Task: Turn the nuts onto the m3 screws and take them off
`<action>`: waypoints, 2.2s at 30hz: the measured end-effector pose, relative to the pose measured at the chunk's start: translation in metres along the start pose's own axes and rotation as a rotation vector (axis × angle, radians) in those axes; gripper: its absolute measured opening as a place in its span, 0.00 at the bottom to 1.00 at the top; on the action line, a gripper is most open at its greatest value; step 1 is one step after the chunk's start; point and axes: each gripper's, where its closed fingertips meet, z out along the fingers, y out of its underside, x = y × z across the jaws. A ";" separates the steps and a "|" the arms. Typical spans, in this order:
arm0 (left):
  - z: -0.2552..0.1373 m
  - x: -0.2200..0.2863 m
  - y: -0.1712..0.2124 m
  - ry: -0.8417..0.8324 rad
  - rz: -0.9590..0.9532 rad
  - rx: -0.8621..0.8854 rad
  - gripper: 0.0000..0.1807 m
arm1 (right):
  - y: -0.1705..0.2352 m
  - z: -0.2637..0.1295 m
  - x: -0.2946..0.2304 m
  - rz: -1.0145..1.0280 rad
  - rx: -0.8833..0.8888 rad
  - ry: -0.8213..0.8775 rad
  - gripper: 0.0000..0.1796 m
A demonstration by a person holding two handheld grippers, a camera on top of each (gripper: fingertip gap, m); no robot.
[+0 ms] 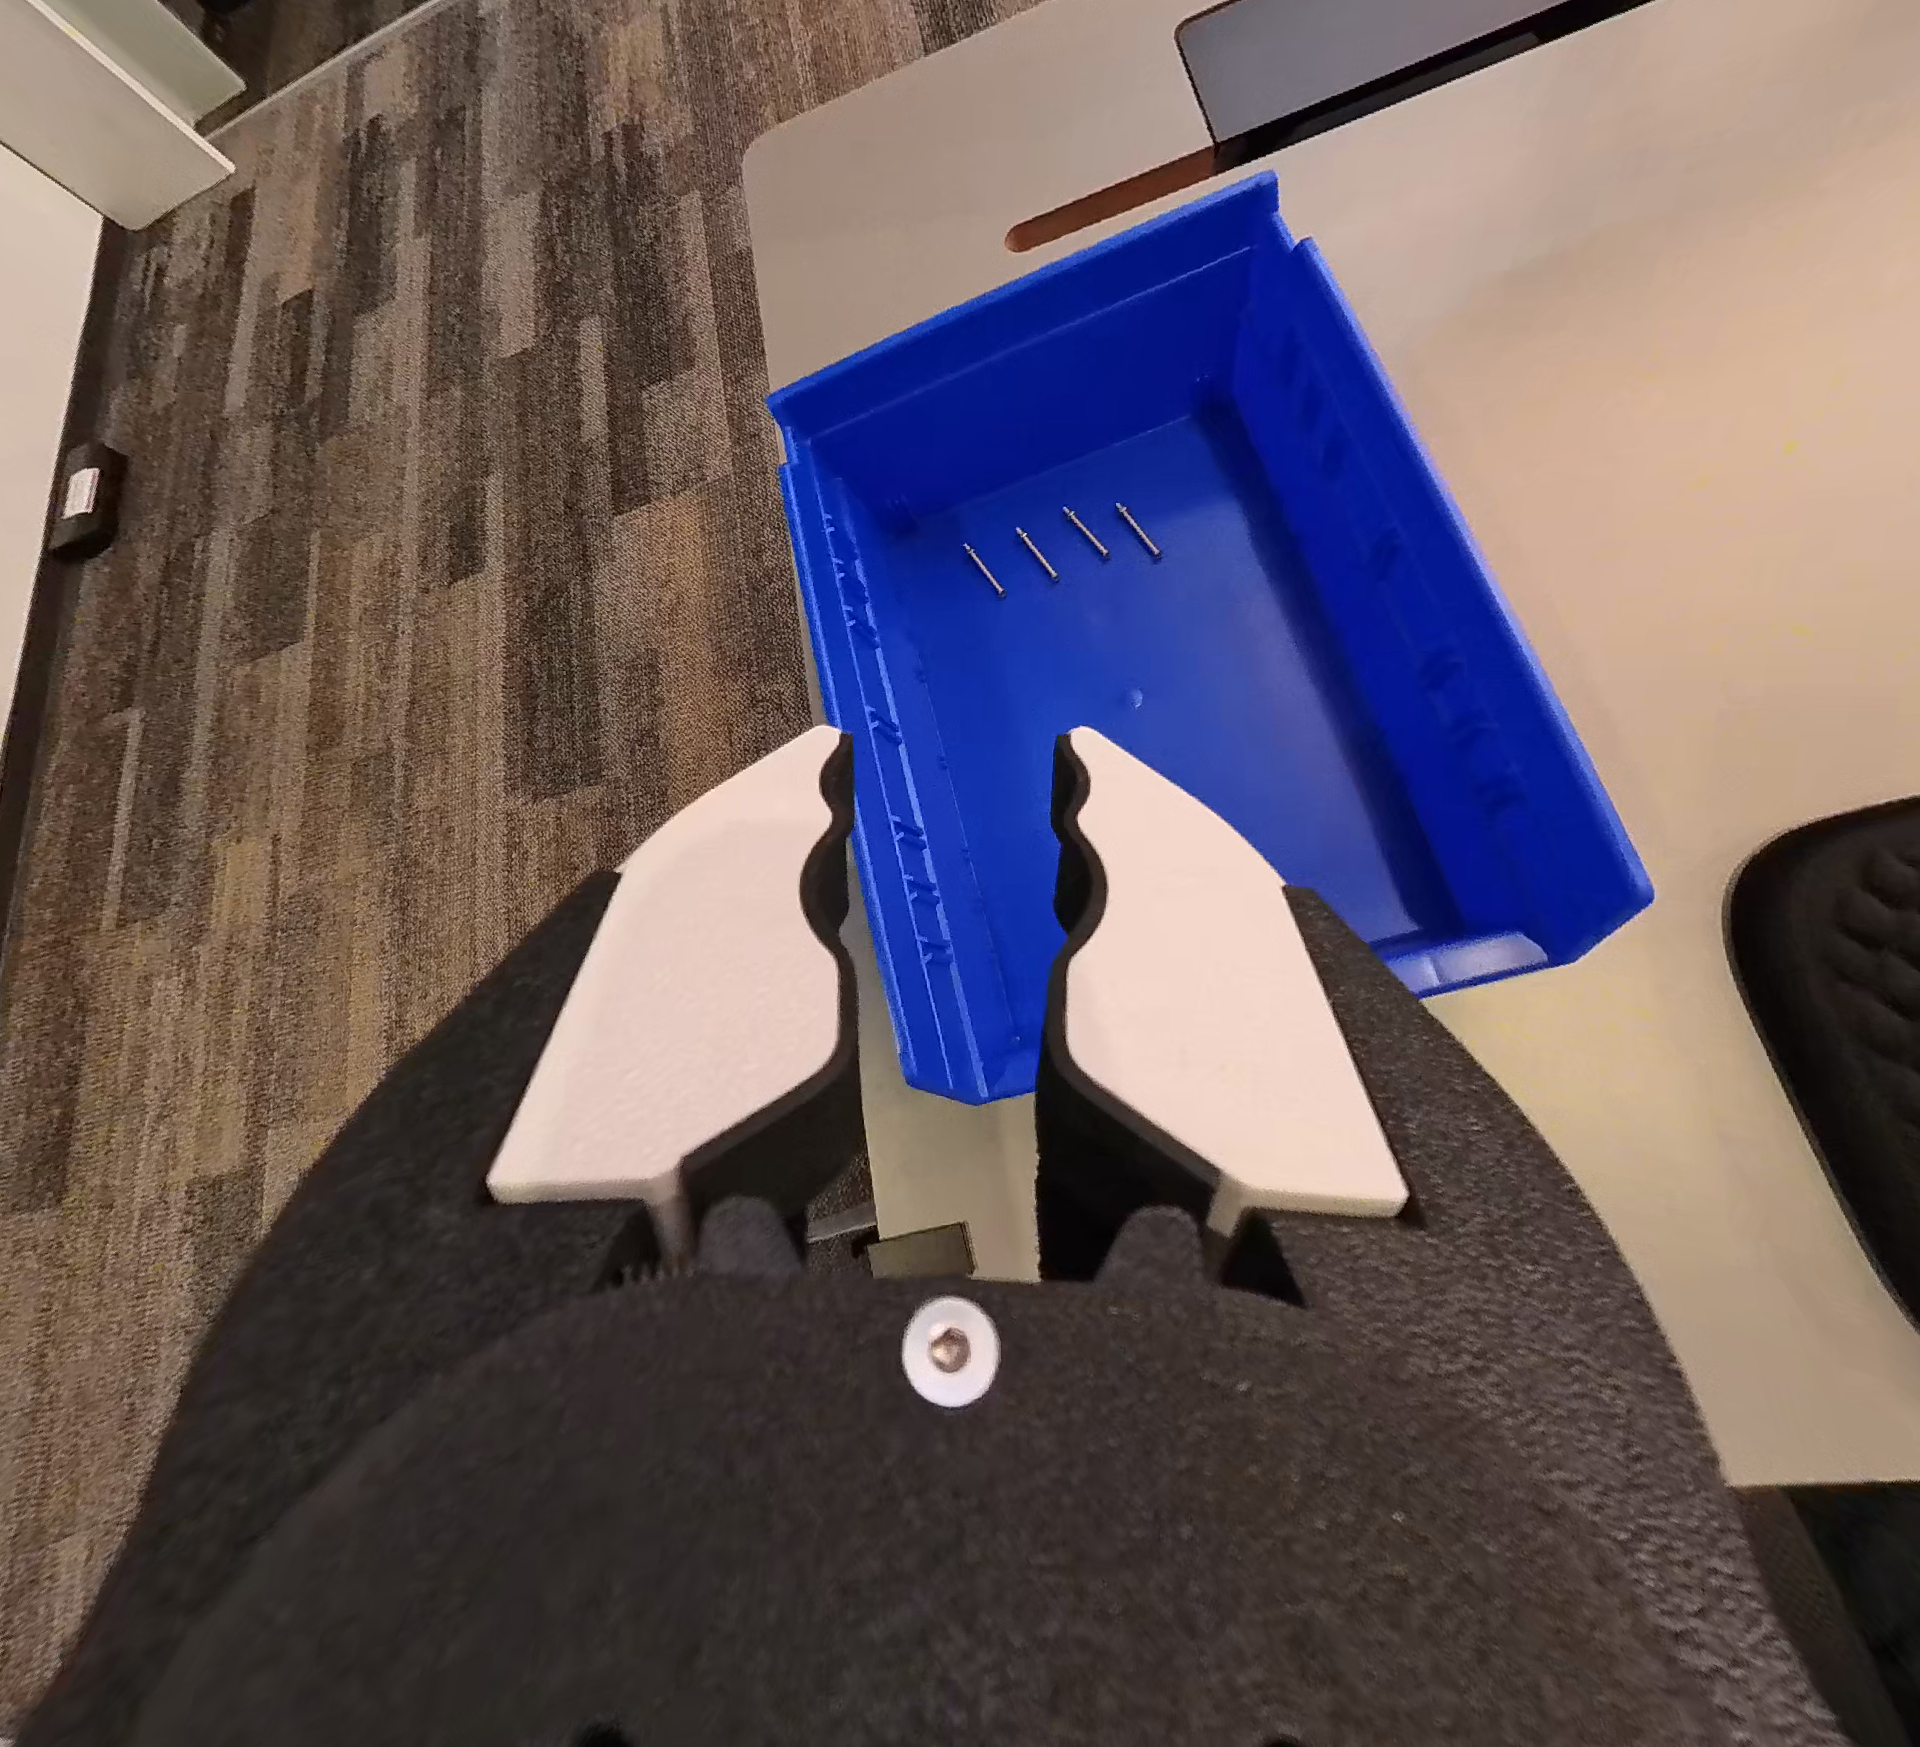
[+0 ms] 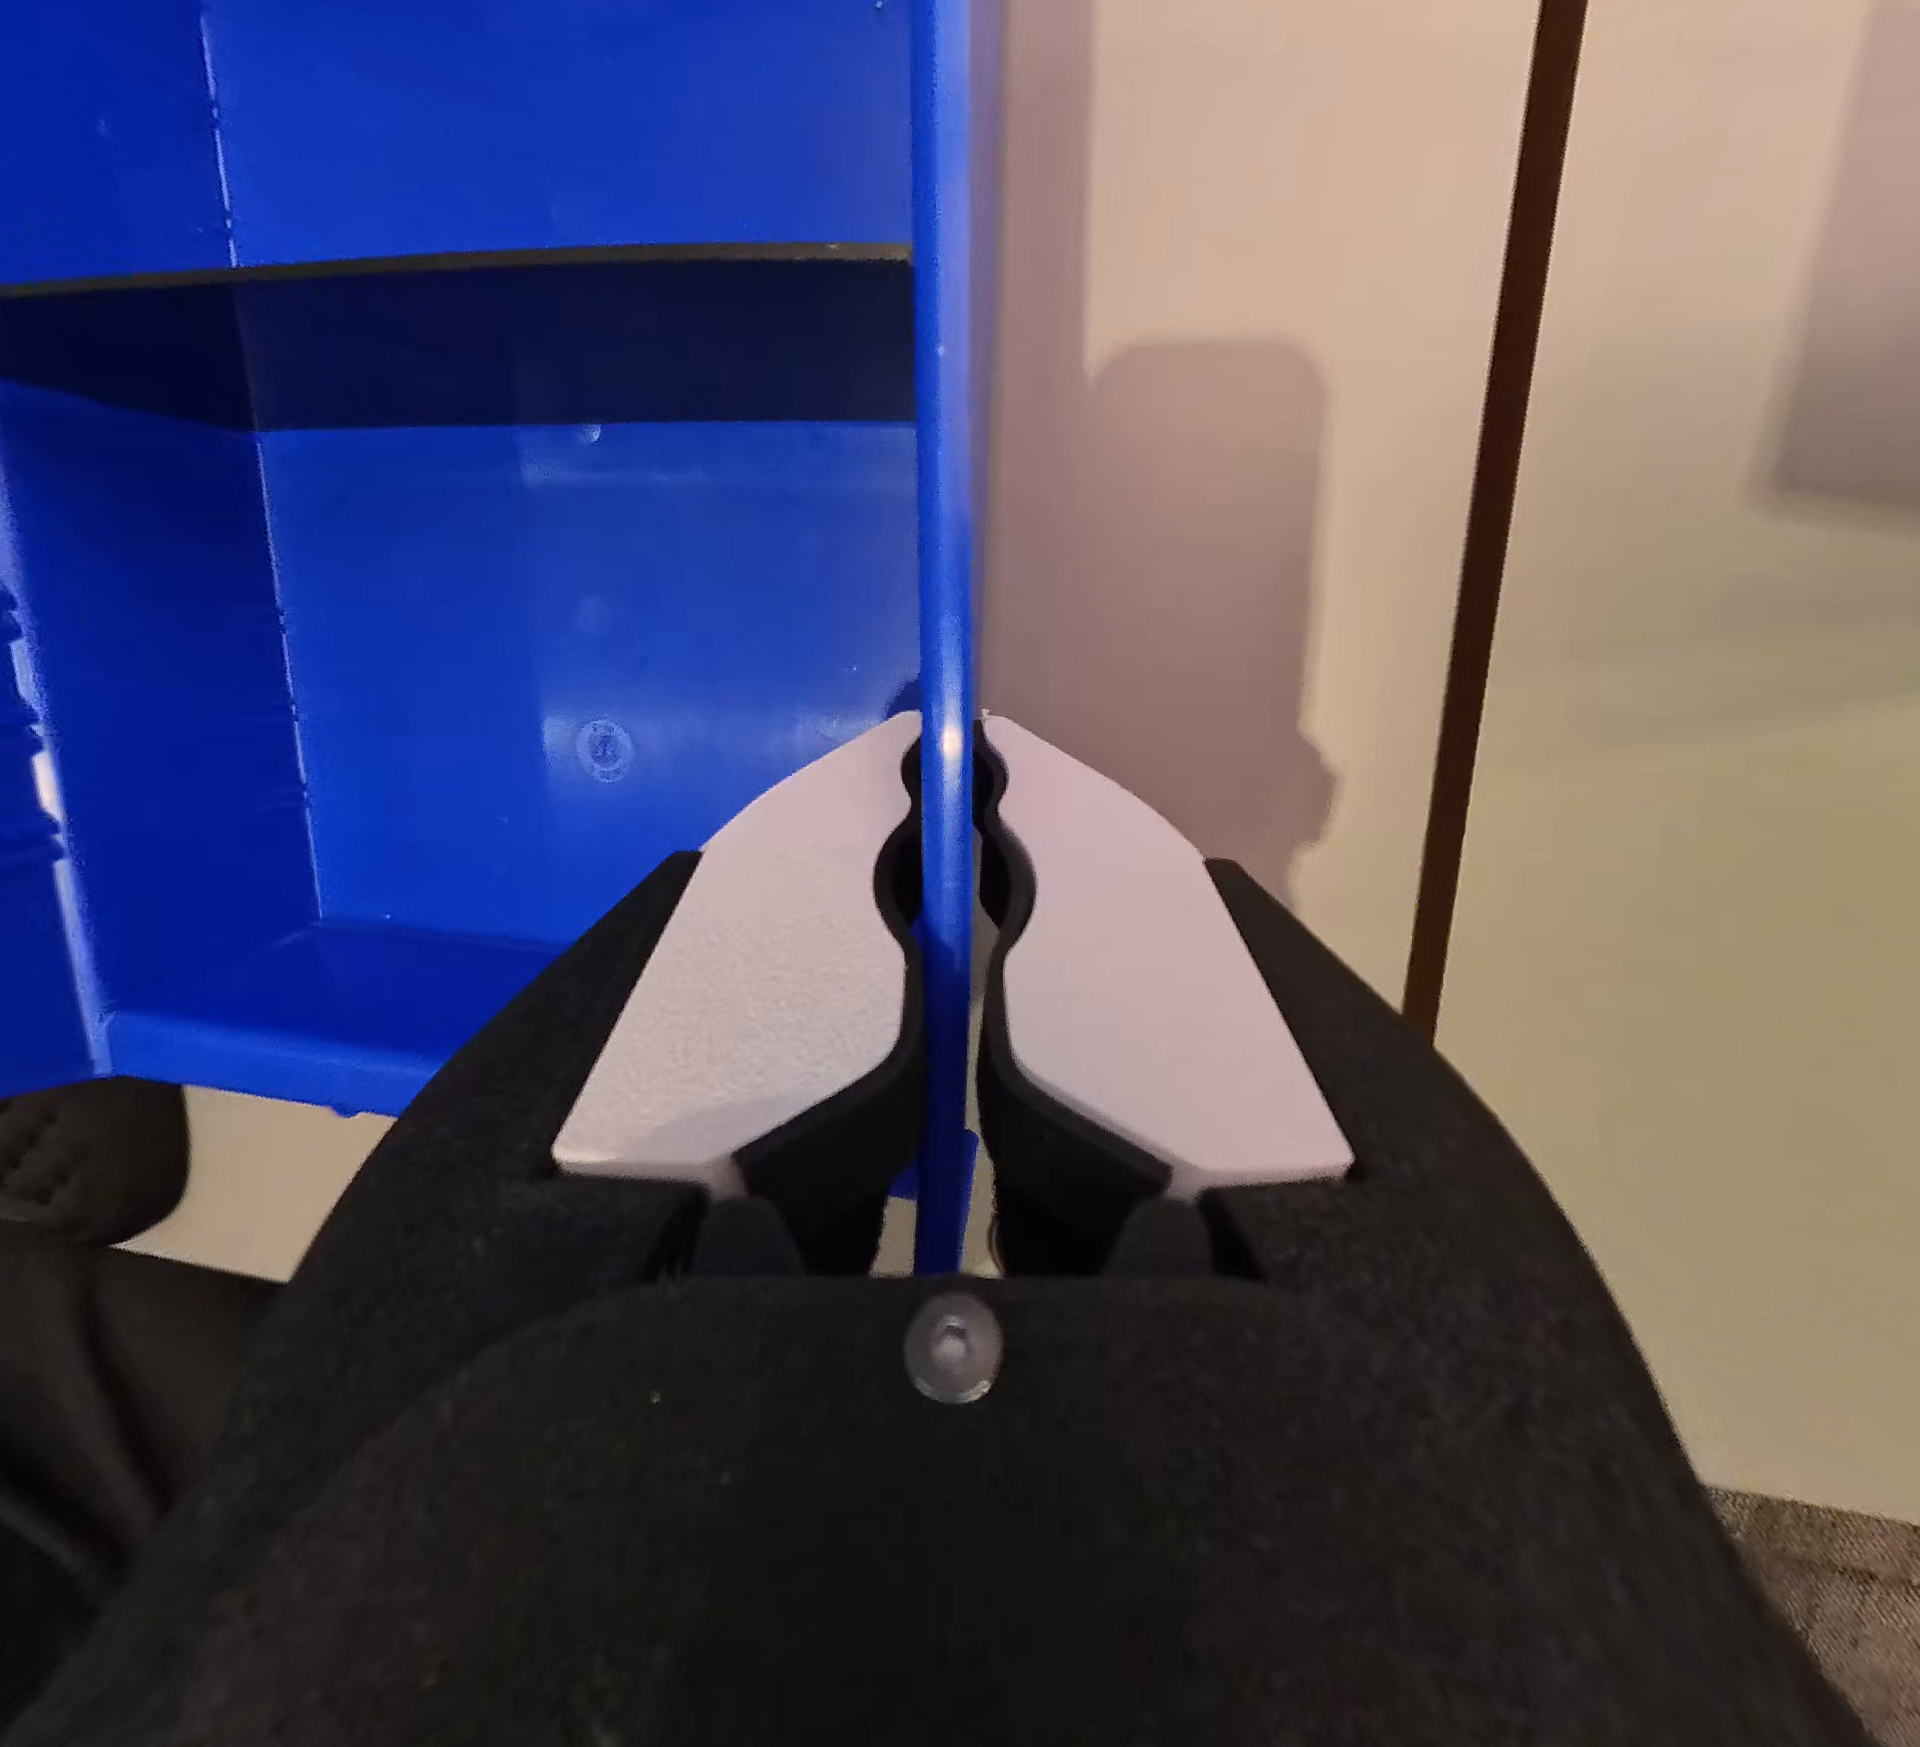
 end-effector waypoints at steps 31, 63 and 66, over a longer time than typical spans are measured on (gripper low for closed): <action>-0.003 0.021 0.001 0.080 -0.051 0.043 0.25 | -0.014 -0.011 0.013 -0.024 0.162 0.002 0.23; 0.009 0.273 -0.146 0.328 -0.136 0.677 0.35 | -0.141 -0.171 -0.329 -0.567 1.114 -0.077 0.19; 0.026 0.298 -0.146 0.361 -0.163 0.676 0.33 | -0.140 -0.137 -0.364 -0.659 1.075 -0.063 0.20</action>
